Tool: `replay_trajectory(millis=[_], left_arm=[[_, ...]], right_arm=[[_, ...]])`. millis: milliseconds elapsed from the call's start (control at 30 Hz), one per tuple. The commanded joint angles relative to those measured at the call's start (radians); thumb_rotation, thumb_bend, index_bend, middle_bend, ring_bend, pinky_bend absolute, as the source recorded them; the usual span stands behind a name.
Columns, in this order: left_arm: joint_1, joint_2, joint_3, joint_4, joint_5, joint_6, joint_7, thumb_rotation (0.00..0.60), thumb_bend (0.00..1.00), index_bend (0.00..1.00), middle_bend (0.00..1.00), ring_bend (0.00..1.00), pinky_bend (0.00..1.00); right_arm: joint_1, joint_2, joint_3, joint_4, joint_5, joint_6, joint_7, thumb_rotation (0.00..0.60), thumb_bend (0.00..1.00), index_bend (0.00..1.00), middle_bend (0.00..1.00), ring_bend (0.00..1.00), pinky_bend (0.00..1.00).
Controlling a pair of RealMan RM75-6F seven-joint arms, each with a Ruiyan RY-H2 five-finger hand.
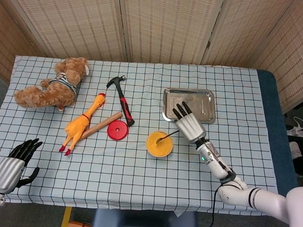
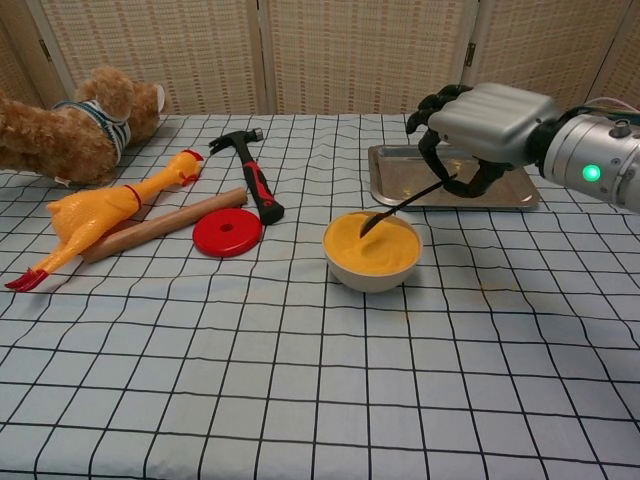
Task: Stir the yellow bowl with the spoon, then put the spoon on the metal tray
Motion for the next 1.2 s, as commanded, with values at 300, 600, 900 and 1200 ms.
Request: replay_trajectory(millis=[300, 600, 900, 1200], left_arm=[[0.0, 0.005, 0.0, 0.002, -0.002, 0.002, -0.01, 0.6, 0.46, 0.0, 0.0, 0.0, 0.13], [0.001, 0.003, 0.003, 0.002, 0.003, 0.003, -0.006, 0.6, 0.46, 0.0, 0.0, 0.0, 0.13], [0.0, -0.001, 0.006, -0.004, 0.008, -0.001, 0.009, 0.6, 0.46, 0.0, 0.0, 0.0, 0.13], [0.0, 0.0, 0.003, -0.001, 0.004, 0.003, 0.004, 0.6, 0.46, 0.0, 0.0, 0.0, 0.13]], right_arm=[[0.02, -0.143, 0.001, 0.195, -0.031, 0.032, 0.047, 0.6, 0.65, 0.82, 0.15, 0.0, 0.0], [0.008, -0.043, -0.038, 0.09, -0.031, -0.01, -0.002, 0.6, 0.66, 0.85, 0.15, 0.0, 0.0], [-0.026, 0.036, -0.034, -0.029, -0.01, 0.029, -0.005, 0.6, 0.66, 0.86, 0.15, 0.0, 0.0], [-0.071, 0.031, -0.074, -0.007, -0.121, 0.124, 0.104, 0.6, 0.69, 0.87, 0.15, 0.0, 0.0]])
